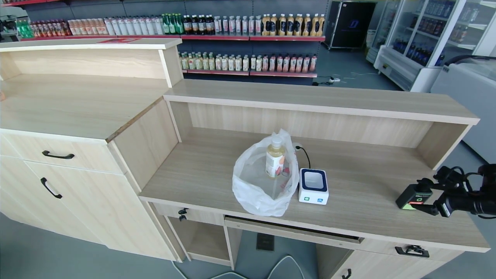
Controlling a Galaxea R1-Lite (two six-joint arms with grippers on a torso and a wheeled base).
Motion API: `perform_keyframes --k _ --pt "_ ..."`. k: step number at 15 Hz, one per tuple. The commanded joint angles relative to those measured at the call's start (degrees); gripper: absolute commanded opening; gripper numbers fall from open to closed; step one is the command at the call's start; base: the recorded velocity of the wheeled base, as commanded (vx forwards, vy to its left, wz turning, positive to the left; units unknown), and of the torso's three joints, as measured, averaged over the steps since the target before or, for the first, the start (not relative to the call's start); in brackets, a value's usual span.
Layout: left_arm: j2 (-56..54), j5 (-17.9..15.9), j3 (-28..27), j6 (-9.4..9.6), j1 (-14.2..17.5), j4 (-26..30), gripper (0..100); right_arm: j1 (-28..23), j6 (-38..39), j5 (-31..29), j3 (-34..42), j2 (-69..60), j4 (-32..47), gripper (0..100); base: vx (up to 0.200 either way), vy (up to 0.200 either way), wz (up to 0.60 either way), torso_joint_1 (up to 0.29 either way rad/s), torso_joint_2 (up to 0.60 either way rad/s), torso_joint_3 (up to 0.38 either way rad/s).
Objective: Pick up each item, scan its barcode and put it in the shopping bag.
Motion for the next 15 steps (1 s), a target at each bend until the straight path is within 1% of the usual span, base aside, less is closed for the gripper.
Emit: perform_keyframes --k 1,5,7,11,12,15 --pt "0.0 0.0 0.0 -0.01 0.0 0.0 100 0.5 0.0 0.0 -0.8 0.7 -0.1 100 0.0 0.0 0.0 0.0 0.0 0.0" --pt "0.0 -0.1 0.0 -0.01 0.0 0.0 100 1.7 0.0 0.8 -2.9 2.2 -0.1 100 0.0 0.0 0.0 0.0 0.0 0.0" --pt "0.0 0.0 0.0 -0.01 0.0 0.0 100 2.5 0.0 1.3 -5.1 3.3 0.0 100 0.0 0.0 0.0 0.0 0.0 0.0" --pt "0.0 0.0 0.0 -0.01 0.0 0.0 100 3.2 -0.3 1.2 -5.8 4.2 0.0 100 0.0 0.0 0.0 0.0 0.0 0.0" --pt "0.0 0.0 0.0 -0.01 0.0 0.0 100 3.2 -0.4 1.1 -5.7 4.3 0.0 0 0.0 0.0 0.0 0.0 0.0 0.0" --pt "0.0 0.0 0.0 -0.01 0.0 0.0 100 3.7 -0.5 1.0 -5.4 4.4 0.0 0 0.0 0.0 0.0 0.0 0.0 0.0"
